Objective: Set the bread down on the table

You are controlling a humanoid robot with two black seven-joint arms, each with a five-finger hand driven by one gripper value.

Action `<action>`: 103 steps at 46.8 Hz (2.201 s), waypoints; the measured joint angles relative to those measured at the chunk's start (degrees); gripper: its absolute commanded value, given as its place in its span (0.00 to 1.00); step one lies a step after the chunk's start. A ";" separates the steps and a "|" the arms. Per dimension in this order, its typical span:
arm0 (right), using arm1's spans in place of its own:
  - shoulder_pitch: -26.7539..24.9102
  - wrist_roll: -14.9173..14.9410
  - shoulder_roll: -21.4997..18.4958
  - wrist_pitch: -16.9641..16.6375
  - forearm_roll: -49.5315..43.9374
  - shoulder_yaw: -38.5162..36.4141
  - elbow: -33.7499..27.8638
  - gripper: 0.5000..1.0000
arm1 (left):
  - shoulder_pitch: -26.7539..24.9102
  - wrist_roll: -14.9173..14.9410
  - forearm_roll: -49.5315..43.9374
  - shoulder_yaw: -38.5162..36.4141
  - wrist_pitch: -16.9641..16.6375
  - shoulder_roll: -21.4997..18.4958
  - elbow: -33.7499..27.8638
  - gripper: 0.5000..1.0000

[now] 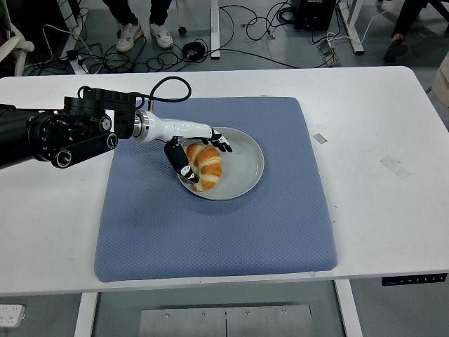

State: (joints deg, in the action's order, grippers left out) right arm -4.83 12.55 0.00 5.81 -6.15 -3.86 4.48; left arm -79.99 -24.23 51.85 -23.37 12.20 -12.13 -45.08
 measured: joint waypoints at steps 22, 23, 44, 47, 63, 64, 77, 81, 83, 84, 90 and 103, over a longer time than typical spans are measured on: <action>0.00 0.00 0.00 0.00 -0.02 -0.01 0.00 1.00 | 0.11 -0.03 0.00 -0.01 0.08 -0.33 0.00 0.26; 0.00 0.00 0.00 0.00 -0.02 -0.01 0.00 1.00 | 0.11 -0.03 0.00 -0.01 0.09 -0.35 0.00 0.24; 0.00 0.01 0.00 0.00 -0.01 0.00 0.00 1.00 | -1.66 -0.03 -1.63 0.26 0.19 -1.90 0.00 0.16; 0.00 0.01 0.00 -0.01 0.00 0.01 0.00 1.00 | -2.32 -0.03 -2.08 0.34 0.20 -2.31 0.04 0.16; 0.01 0.03 0.00 -0.02 0.00 -0.01 0.00 1.00 | -3.10 -0.19 -4.24 2.46 0.09 -3.82 5.84 0.18; 0.00 0.02 0.00 -0.02 0.00 -0.01 0.00 1.00 | -3.01 -0.20 -4.53 2.47 0.09 -3.89 6.42 0.18; 0.00 0.02 0.00 -0.02 0.00 -0.01 0.00 1.00 | -0.08 -0.21 -7.46 2.38 0.08 -4.06 14.47 0.21; 0.00 0.03 0.00 -0.02 0.00 -0.01 0.00 1.00 | 0.89 -0.21 -7.48 2.36 0.08 -4.25 15.12 0.21; 0.00 0.02 0.00 -0.02 0.00 -0.01 0.00 1.00 | 1.34 -0.21 -7.48 2.36 0.07 -4.49 15.34 0.22; 0.00 0.03 0.00 -0.02 0.00 -0.01 0.00 1.00 | 1.59 -0.21 -7.47 2.36 0.05 -4.57 15.49 0.22; 0.00 0.01 0.00 -0.02 0.00 -0.01 0.00 1.00 | 2.83 -0.21 -7.47 2.36 -0.08 -4.66 16.35 0.24; 0.00 -0.03 0.00 0.00 -0.02 -0.01 0.00 1.00 | 4.78 -0.24 -7.47 2.37 -0.32 -4.68 17.66 0.27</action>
State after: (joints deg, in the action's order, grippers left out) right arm -4.83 12.52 0.00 5.81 -6.17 -3.87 4.48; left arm -75.21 -24.47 44.37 -21.01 11.89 -16.80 -27.42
